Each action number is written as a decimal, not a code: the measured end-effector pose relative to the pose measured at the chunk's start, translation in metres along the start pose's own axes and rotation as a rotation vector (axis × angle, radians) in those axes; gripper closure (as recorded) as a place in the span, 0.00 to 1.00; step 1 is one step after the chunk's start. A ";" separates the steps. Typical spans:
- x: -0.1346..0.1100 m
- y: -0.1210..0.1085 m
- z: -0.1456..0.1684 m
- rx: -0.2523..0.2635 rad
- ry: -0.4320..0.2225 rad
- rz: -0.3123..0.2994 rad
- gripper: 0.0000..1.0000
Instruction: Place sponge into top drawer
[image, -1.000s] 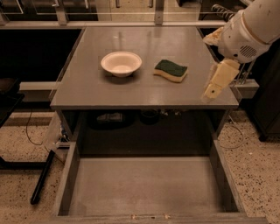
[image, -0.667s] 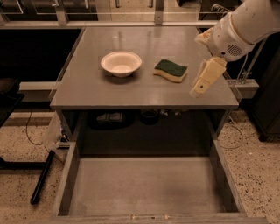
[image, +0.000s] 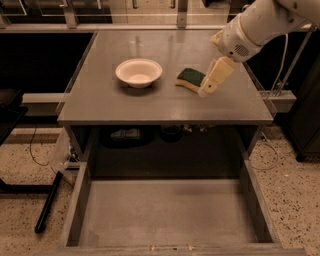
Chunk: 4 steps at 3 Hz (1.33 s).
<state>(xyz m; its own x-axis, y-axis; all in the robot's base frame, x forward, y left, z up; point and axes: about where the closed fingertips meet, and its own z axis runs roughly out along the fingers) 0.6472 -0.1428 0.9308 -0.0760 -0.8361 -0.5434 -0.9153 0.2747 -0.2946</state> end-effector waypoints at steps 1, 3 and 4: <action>-0.001 -0.022 0.028 0.000 0.011 0.025 0.00; 0.013 -0.052 0.080 -0.015 0.075 0.075 0.00; 0.024 -0.062 0.096 -0.023 0.101 0.106 0.00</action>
Offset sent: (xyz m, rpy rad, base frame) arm 0.0891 0.0174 -0.0561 -0.0371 0.0712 -0.0801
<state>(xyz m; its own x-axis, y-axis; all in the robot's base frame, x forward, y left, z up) 0.7397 -0.1343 0.8604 -0.2111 -0.8466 -0.4887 -0.9087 0.3541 -0.2209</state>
